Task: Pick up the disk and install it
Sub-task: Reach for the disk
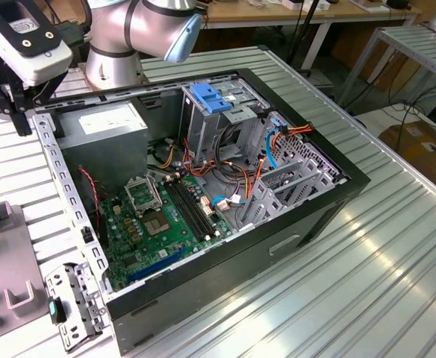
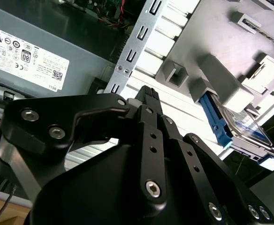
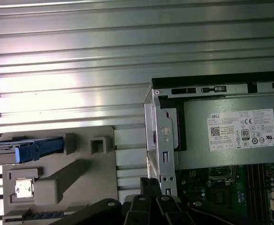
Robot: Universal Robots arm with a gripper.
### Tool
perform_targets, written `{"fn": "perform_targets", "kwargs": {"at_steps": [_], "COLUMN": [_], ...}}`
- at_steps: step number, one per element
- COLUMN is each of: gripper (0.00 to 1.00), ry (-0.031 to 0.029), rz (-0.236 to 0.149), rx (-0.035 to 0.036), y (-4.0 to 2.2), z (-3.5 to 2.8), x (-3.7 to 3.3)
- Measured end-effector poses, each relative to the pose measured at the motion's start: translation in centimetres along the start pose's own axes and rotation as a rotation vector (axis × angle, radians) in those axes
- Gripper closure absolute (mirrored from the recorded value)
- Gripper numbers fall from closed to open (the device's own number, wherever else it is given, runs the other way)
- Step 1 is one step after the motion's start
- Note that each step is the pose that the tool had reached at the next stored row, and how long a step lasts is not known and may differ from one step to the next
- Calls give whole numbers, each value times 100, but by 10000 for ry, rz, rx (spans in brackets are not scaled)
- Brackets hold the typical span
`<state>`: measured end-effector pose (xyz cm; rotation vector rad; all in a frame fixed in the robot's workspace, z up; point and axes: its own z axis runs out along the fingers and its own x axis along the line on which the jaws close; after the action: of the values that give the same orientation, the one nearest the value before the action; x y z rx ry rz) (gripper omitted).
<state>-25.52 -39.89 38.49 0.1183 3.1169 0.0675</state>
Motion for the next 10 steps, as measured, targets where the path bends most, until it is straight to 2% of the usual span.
{"fn": "perform_targets", "kwargs": {"at_steps": [10], "gripper": [89], "ry": [1], "rz": [1], "rx": [0], "y": [-9], "z": [2], "x": [118]}}
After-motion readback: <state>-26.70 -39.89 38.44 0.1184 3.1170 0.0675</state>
